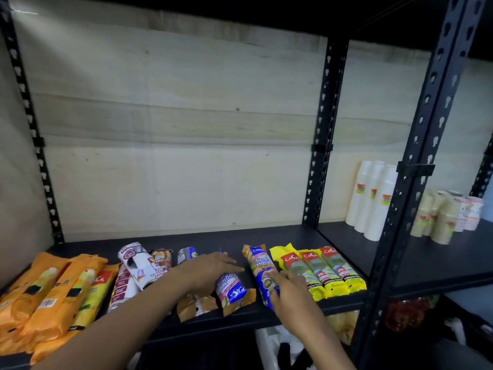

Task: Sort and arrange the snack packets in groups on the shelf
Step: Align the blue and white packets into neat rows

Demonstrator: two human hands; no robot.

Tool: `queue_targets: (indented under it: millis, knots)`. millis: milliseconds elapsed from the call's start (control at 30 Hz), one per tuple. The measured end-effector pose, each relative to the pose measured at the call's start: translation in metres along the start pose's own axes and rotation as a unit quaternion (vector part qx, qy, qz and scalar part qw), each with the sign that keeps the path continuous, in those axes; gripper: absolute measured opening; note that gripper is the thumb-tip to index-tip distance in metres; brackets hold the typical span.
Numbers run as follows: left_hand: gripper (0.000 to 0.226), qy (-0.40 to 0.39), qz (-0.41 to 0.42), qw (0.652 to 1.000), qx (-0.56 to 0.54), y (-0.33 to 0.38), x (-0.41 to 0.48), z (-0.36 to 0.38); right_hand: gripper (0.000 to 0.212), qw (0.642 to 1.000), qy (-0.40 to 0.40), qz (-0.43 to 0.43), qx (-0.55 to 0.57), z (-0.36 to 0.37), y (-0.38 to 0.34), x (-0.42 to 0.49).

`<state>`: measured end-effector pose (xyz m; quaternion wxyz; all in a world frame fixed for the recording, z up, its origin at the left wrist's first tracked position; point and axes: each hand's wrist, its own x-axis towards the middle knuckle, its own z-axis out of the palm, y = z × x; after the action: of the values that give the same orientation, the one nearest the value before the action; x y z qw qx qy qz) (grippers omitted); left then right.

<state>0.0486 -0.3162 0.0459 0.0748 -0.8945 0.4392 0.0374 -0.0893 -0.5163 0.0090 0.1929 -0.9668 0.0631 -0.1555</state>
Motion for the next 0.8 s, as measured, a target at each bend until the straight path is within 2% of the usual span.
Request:
queue_targets:
  millis: [167, 267, 433, 533, 667, 800]
  knots:
    - [0.063, 0.018, 0.031, 0.999, -0.020, -0.013, 0.004, -0.010, 0.041, 1.000, 0.006, 0.018, 0.000, -0.001, 0.000, -0.002]
    - [0.053, 0.038, 0.010, 0.999, -0.029, -0.016, 0.007, -0.018, 0.040, 1.000, 0.004, 0.006, -0.016, -0.002, -0.001, -0.001]
    - [0.038, 0.149, -0.040, 0.972, -0.177, -0.014, 0.001, -0.029, 0.040, 1.000, 0.009, 0.011, -0.005, 0.000, 0.000, 0.001]
    - [0.026, 0.198, -0.080, 0.954, -0.208, -0.002, -0.008, -0.036, 0.041, 1.000, 0.018, 0.013, 0.015, 0.003, -0.002, -0.001]
    - [0.035, 0.193, -0.175, 0.915, -0.309, 0.013, -0.012, -0.032, 0.039, 0.997, 0.034, 0.020, 0.060, 0.009, -0.008, -0.002]
    - [0.047, 0.207, -0.279, 0.867, -0.358, 0.028, -0.014, -0.007, 0.035, 0.995, 0.030, 0.030, 0.094, 0.013, -0.013, -0.002]
